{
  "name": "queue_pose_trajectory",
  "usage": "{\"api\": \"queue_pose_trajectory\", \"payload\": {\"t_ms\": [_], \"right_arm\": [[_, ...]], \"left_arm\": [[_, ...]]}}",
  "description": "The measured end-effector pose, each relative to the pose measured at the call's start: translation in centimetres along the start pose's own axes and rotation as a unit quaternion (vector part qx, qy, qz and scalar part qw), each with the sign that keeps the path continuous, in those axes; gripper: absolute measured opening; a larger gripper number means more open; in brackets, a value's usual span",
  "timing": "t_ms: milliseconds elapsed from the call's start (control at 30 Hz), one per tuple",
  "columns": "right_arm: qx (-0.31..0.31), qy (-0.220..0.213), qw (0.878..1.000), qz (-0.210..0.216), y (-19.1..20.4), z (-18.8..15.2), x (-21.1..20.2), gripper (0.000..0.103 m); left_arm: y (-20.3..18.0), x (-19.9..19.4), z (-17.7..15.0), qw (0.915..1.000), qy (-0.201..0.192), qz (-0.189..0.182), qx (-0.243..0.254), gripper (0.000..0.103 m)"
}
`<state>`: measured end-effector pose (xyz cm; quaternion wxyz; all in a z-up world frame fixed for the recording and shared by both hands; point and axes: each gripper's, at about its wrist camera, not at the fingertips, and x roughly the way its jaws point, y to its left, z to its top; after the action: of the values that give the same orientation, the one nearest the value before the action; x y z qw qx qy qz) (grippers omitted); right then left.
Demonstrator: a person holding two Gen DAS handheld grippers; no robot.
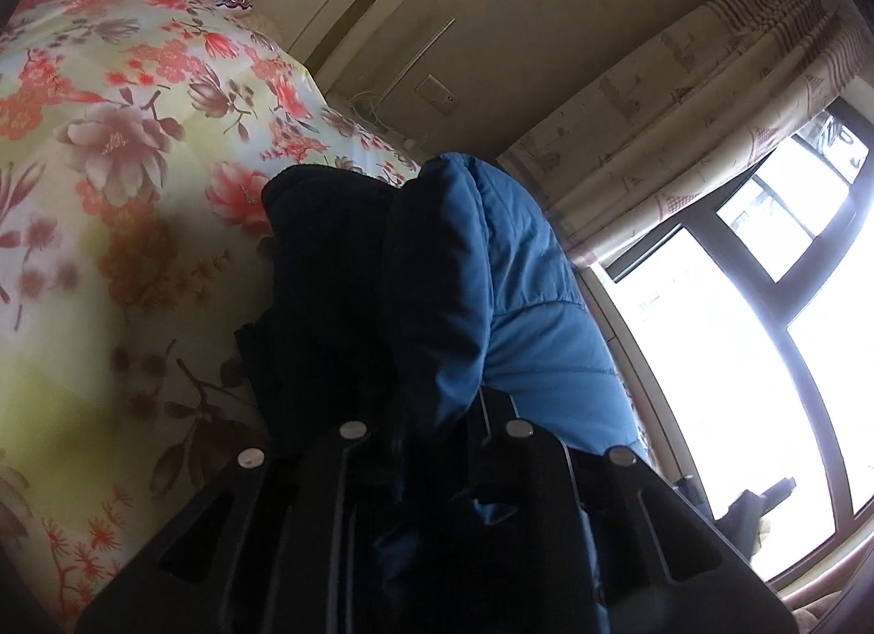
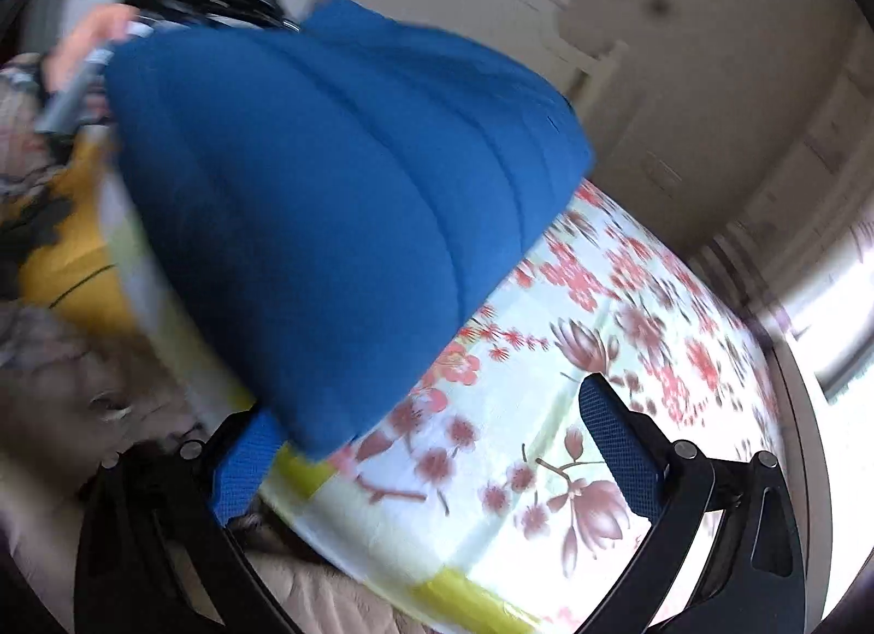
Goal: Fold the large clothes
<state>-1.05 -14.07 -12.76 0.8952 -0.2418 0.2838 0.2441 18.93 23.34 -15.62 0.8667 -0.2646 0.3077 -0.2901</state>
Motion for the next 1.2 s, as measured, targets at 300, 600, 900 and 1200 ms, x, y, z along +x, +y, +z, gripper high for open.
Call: {"api": "queue_pose_trajectory", "payload": {"t_ms": [300,600,900,1200], "right_arm": [[0.083,-0.113,0.987,0.079,-0.9,6.1,-2.8,0.099],[-0.022,-0.045,0.998,0.043,6.0,8.8,5.1,0.099],[-0.025,-0.029,0.998,0.050,5.8,8.8,5.9,0.099],[-0.052,-0.031,0.997,0.047,6.6,8.4,5.6,0.099]], "left_arm": [[0.8,0.5,-0.7,0.9998,-0.009,-0.013,-0.010,0.022],[0.5,-0.6,-1.1,0.9990,-0.027,0.036,-0.001,0.060],[-9.5,-6.2,2.4,0.9762,-0.116,0.140,0.119,0.093],[-9.1,7.2,1.7,0.9463,0.008,0.285,0.152,0.089]]}}
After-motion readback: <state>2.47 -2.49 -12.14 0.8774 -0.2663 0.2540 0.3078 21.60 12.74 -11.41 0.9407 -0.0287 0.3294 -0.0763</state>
